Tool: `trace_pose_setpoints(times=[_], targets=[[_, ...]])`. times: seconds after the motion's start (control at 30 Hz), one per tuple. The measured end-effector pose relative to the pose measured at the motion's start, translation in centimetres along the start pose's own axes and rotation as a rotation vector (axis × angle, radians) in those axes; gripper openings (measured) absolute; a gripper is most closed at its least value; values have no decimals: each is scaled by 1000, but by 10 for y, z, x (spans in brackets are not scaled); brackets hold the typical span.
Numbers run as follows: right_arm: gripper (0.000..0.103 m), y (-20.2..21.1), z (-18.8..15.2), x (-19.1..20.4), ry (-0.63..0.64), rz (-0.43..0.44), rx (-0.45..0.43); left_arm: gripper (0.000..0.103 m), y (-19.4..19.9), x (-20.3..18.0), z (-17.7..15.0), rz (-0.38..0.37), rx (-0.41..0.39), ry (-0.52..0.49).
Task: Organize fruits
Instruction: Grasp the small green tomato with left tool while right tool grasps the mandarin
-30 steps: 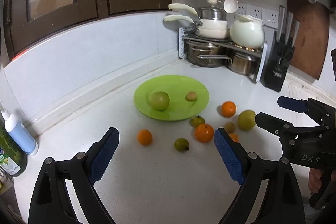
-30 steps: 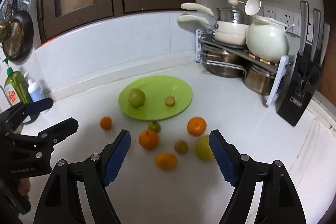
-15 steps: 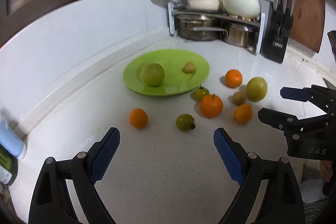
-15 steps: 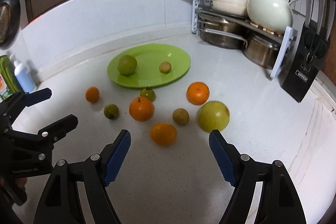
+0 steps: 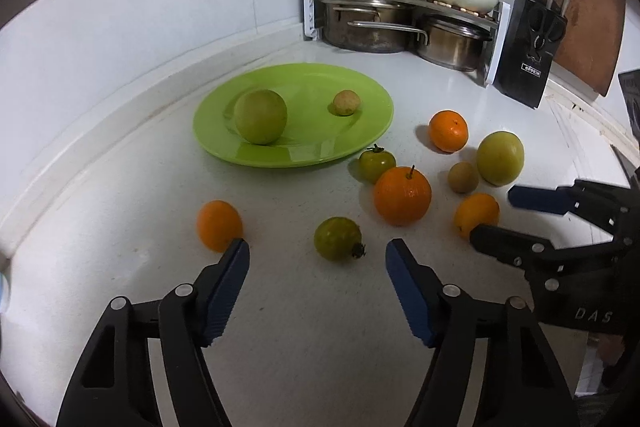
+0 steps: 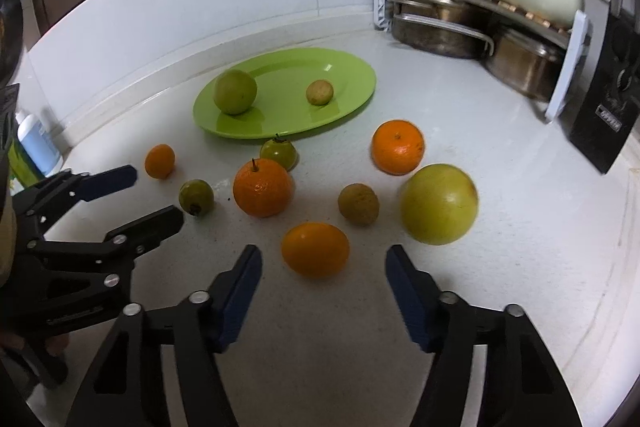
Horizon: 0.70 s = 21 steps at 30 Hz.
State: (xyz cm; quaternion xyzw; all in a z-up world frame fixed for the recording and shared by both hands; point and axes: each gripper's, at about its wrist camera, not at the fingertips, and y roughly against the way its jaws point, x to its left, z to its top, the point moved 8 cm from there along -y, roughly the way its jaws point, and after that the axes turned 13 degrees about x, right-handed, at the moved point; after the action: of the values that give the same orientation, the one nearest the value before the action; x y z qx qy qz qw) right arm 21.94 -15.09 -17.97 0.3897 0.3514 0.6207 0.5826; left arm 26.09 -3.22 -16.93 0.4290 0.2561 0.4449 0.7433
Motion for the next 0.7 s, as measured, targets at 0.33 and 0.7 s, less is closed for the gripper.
trace_pose_setpoints(times=[0.33, 0.7], targets=[[45, -12, 2, 2, 14, 36, 32, 48, -20, -6, 6, -29, 48, 2], [40, -13, 2, 3, 22, 45, 32, 29, -25, -9, 4, -38, 68, 2]])
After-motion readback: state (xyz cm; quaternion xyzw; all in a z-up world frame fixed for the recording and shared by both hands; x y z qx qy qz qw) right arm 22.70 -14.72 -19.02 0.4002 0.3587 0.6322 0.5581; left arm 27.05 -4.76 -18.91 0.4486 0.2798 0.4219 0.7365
